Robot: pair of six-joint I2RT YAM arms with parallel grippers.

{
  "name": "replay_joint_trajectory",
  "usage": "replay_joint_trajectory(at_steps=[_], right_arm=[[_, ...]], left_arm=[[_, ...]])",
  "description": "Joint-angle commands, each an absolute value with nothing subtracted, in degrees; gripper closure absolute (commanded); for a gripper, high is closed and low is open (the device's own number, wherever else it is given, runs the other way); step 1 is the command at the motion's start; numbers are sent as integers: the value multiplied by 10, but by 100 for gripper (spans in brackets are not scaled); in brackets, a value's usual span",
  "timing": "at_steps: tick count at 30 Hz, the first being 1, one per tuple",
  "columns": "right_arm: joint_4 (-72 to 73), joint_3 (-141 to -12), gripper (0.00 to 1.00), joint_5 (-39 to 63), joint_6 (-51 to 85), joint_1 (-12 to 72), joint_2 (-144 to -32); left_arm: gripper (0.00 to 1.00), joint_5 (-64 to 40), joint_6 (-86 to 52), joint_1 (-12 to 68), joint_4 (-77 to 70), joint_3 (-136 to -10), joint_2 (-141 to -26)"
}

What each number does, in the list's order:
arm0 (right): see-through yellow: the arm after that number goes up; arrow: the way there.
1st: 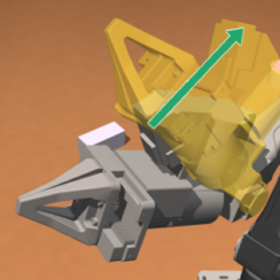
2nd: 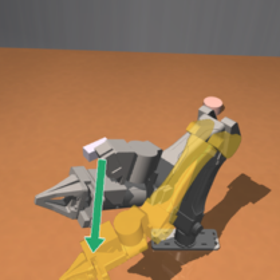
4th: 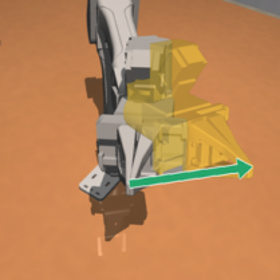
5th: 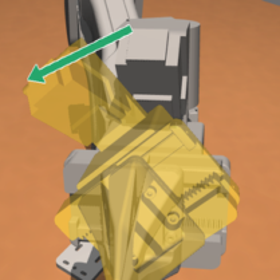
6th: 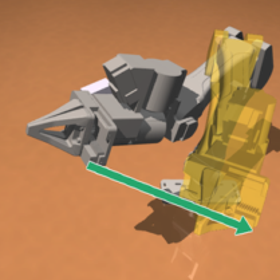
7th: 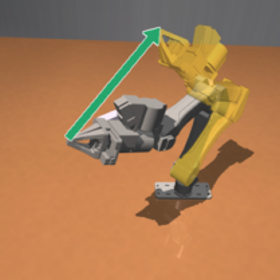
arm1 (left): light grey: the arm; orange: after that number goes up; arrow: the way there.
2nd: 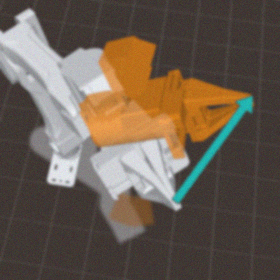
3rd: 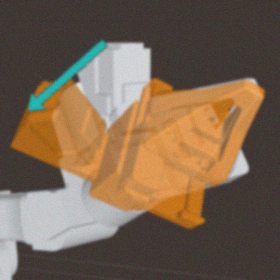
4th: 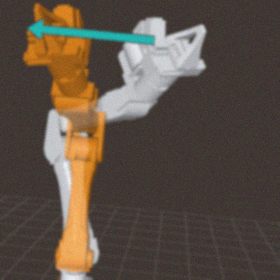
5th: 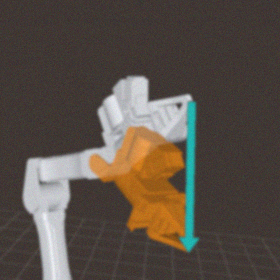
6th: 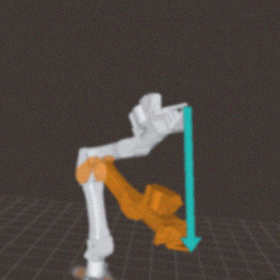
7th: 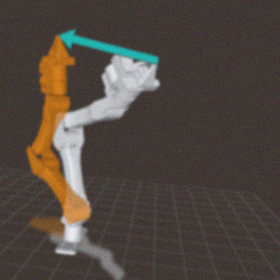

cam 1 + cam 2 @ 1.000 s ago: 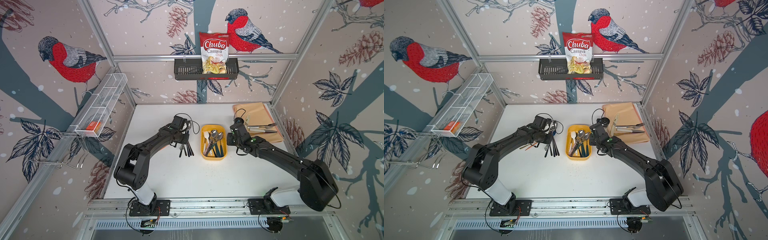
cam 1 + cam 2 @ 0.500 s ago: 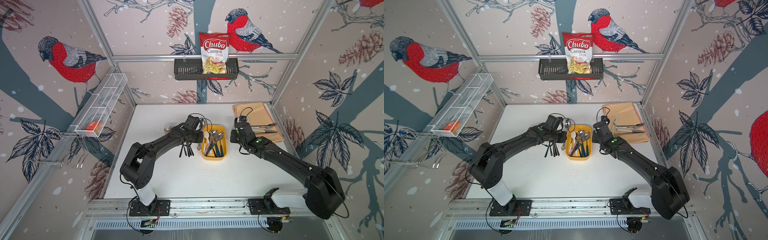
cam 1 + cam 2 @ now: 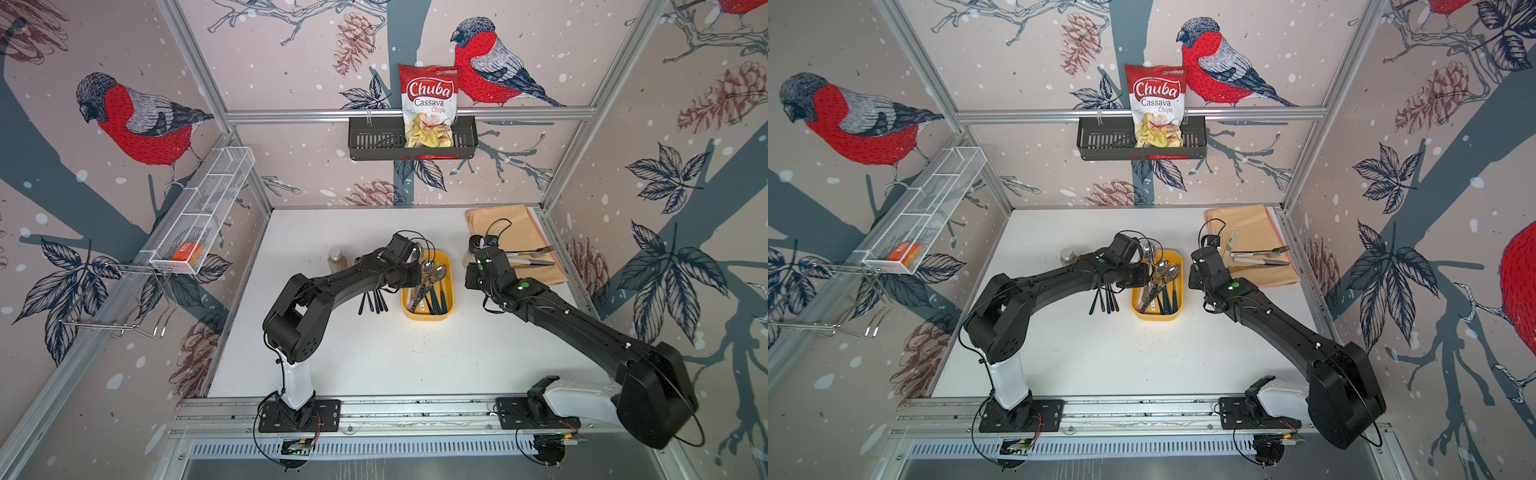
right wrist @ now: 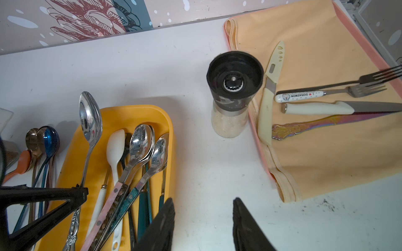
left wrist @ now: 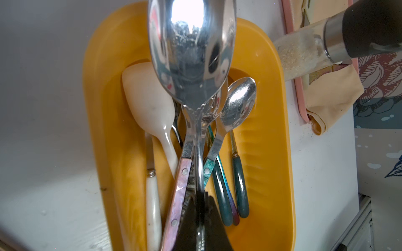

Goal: Put the spoon into the storage box
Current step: Place the spoon in the storage box.

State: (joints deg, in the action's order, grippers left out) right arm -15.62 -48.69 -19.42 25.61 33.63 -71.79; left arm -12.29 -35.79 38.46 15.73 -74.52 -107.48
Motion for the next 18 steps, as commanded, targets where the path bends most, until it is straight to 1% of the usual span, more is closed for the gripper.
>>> replay_joint_trajectory(at_steps=[1,14,17,18], right_arm=[[-161,-479,55,-200,259,333,-702],[-158,-461,55,-190,263,326,-694],[-157,-459,55,-187,264,325,-695],[-157,-459,55,-187,264,325,-695]], left_arm=[[100,-135,-370,388,160,-759,-1087],[99,-163,-379,389,189,-780,-1136],[93,-164,-376,392,194,-785,-1140],[88,-164,-374,392,195,-785,-1139]])
